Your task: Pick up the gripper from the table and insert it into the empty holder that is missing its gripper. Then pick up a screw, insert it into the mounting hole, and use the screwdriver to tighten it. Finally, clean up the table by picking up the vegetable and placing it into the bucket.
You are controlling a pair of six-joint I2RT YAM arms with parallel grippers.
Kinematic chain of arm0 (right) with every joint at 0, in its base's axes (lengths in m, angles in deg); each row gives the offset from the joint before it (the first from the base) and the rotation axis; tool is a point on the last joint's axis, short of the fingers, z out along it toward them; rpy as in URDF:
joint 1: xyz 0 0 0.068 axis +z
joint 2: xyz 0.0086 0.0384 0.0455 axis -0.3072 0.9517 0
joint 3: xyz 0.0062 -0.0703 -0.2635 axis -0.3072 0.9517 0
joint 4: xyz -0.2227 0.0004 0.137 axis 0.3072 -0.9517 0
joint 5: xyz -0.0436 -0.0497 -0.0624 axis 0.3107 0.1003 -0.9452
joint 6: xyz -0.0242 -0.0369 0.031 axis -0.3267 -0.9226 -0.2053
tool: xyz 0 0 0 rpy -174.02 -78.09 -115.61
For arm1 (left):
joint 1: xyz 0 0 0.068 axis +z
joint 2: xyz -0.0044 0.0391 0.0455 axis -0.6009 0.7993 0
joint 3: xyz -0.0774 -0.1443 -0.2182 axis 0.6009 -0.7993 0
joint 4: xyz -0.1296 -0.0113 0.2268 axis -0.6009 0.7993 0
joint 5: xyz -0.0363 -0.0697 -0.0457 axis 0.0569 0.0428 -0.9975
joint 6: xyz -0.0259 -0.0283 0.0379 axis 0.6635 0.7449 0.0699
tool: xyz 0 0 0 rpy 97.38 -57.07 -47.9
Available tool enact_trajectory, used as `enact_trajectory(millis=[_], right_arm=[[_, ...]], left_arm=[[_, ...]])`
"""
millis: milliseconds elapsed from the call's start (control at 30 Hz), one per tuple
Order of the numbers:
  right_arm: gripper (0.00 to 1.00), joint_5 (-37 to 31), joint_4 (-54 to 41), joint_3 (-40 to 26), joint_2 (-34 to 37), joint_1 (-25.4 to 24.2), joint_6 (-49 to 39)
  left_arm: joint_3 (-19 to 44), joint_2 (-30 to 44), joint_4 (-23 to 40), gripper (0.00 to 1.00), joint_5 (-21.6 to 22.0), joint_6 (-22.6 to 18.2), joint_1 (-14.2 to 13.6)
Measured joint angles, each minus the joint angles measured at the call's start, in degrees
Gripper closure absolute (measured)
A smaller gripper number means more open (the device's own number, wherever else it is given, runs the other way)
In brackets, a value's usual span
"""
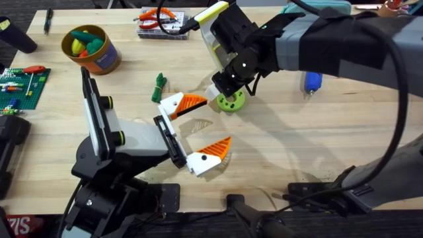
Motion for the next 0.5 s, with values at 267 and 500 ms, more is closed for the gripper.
enact_trajectory(millis=[267,500], right_arm=[[0.466,0.0,-5.6,-0.5,-1.6,-0.4,1.9],[0.466,-1.5,-10.7,-1.7,-11.4,-0.5,2.3]], left_arm=[[0.0,0.0,-0.1,0.013,0.0,0.0,0.0],[0.0,0.0,-0.1,0.013,0.0,0.0,0.0]])
